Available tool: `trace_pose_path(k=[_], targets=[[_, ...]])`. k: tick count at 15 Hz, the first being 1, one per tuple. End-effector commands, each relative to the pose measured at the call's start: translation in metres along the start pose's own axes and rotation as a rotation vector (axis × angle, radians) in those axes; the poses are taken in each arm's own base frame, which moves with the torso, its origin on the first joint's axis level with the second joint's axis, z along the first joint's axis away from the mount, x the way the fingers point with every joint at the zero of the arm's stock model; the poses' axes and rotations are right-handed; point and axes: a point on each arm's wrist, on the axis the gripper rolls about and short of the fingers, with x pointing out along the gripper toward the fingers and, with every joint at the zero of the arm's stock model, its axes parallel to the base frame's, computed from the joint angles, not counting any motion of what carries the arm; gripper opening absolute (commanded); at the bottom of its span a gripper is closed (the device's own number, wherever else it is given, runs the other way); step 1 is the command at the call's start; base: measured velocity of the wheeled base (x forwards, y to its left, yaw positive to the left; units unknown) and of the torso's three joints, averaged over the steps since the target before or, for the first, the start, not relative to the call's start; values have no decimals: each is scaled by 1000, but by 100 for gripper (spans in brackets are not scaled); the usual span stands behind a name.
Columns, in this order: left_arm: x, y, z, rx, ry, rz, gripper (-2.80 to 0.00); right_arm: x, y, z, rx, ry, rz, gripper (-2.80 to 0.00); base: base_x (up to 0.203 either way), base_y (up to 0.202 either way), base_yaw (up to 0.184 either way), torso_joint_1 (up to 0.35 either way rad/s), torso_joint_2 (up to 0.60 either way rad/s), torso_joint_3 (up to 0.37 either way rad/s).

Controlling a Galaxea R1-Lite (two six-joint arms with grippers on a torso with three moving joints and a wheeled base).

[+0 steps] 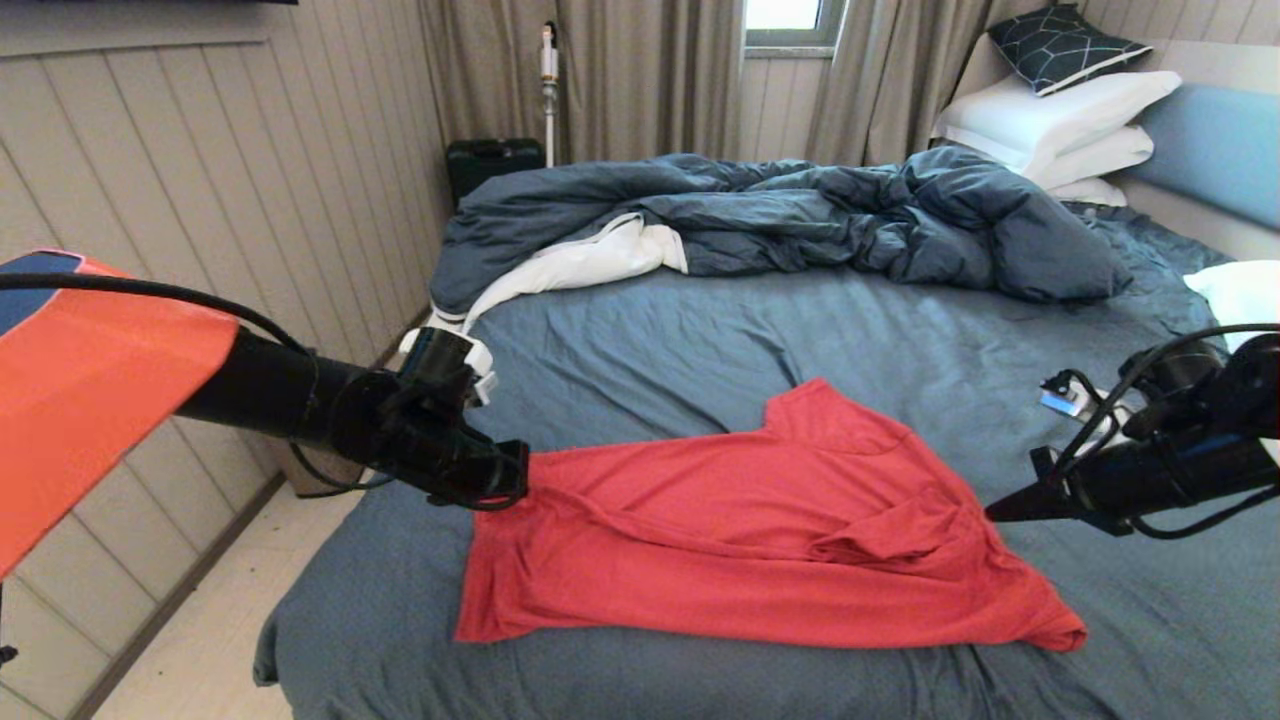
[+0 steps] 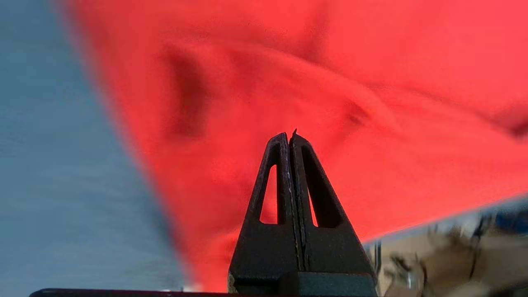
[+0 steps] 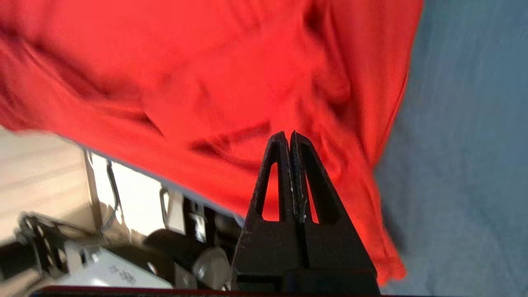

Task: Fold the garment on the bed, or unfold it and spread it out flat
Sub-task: Fold the red T-shirt

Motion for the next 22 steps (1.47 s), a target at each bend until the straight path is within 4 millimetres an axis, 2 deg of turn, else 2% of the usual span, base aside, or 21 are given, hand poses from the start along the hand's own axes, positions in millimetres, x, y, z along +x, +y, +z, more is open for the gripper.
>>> trace_pose_path(k=[1,4,5,6,7,10,13,17,19,22], targets=[[-9,16,12,-36,-42,7,-280,-3,2,14,15,-38,1,-280,0,0,0,0,0,0],[-19,30,34,-60,-117,3,-280,-8,3,41,38,-114,-14,-280,0,0,0,0,0,0],[-15,36,37,-69,-119,12,-280,-7,1,49,43,-128,-40,0,0,0,0,0,0,0],[-9,41,39,-78,-117,21,-280,-4,-2,54,48,-135,-80,0,0,0,0,0,0,0],[-2,48,40,-89,-109,31,0,0,-5,60,48,-143,-102,0,0,0,0,0,0,0],[14,63,42,-103,-128,40,0,17,-12,76,38,-152,-110,0,0,0,0,0,0,0],[29,71,43,-98,-157,37,0,37,-8,89,21,-152,-93,0,0,0,0,0,0,0],[38,75,38,-103,-133,42,0,63,1,102,-12,-147,-80,0,0,0,0,0,0,0],[41,76,38,-105,-130,40,0,76,4,108,-27,-153,-127,0,0,0,0,0,0,0],[42,75,43,-100,-156,24,0,83,8,112,-31,-158,-133,0,0,0,0,0,0,0]])
